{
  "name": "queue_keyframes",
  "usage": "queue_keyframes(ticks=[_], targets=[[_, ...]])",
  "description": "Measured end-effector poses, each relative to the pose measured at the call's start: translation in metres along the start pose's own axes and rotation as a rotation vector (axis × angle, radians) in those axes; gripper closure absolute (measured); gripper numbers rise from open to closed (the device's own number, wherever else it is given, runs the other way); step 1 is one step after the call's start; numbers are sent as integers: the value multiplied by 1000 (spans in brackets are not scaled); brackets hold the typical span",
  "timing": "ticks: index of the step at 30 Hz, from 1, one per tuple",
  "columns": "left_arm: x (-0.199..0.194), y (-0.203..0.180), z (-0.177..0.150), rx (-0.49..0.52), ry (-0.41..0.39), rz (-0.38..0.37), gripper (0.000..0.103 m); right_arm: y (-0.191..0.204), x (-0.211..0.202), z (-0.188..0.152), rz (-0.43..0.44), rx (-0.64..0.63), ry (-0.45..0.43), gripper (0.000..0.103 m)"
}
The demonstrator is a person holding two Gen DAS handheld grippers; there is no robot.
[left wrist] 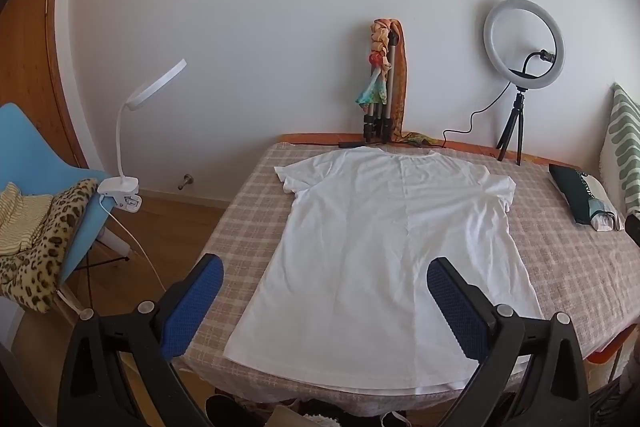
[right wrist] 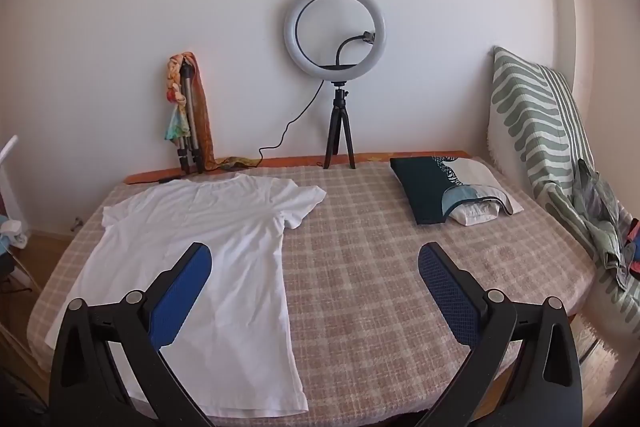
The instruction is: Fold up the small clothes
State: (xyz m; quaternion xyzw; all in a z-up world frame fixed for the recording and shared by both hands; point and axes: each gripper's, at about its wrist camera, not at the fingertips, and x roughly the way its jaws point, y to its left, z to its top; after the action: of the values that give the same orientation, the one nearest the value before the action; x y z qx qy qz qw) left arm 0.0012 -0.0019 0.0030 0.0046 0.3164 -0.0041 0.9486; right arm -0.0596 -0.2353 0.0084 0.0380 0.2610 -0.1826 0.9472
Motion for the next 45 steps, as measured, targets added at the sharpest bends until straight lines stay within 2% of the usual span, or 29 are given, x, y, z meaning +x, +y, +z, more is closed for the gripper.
queue_keyframes(ticks=[17,19,45], targets=[[-5,-11,-1,2,-7,1,0,-2,0,1,-2,2,-8,0],[0,-1,0,0,-3,0,0,-1,0,1,-4,2,-7,0],[-2,-4,1,-8,0,-7,0,0,0,2,-6,0,-8,0]])
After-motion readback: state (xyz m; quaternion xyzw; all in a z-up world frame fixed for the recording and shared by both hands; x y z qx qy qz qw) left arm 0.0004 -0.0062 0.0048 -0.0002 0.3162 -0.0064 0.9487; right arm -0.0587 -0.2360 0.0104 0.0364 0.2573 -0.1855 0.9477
